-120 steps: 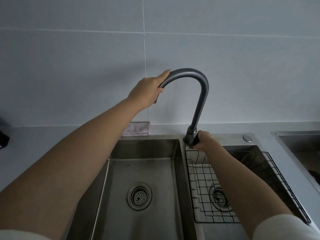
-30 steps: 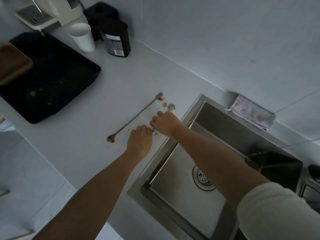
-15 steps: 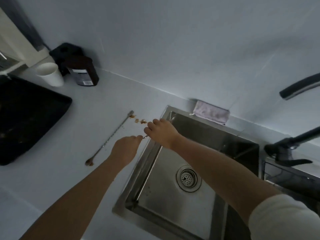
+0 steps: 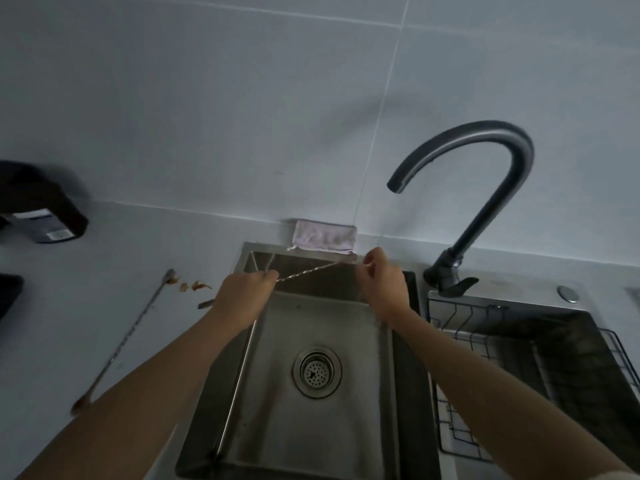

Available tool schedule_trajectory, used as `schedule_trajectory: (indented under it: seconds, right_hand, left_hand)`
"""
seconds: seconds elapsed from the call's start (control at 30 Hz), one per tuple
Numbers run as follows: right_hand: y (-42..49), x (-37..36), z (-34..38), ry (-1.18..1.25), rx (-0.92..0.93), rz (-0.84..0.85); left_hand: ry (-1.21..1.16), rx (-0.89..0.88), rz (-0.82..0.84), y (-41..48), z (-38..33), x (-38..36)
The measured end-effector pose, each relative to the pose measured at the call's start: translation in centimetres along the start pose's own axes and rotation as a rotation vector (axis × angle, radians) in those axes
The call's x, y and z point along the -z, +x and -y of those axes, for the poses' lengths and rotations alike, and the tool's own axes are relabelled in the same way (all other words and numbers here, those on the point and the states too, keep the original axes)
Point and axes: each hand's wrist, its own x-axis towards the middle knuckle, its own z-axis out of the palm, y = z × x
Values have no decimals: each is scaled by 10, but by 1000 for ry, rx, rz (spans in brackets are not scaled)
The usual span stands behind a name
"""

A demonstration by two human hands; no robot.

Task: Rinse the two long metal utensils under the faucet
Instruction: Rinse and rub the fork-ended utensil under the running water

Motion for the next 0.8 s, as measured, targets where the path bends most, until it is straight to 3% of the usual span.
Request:
schedule_trajectory:
  seconds: [0.13, 0.27, 0.4, 0.6, 0.8]
  right_hand:
    - [21, 22, -11, 780, -494, 96]
    - [34, 31, -14, 1154, -589, 129]
    - [42, 36, -13, 1276, -566, 135]
    - [49, 34, -18, 1235, -503, 148]
    - [54, 26, -20, 1337, -485, 54]
  left_hand:
    - [61, -45, -66, 25, -6, 11]
    - [103, -77, -83, 48, -11, 9]
    - [97, -92, -68, 64, -13, 3]
    - [134, -129, -98, 73, -19, 5]
    - [117, -175, -117, 77, -19, 1]
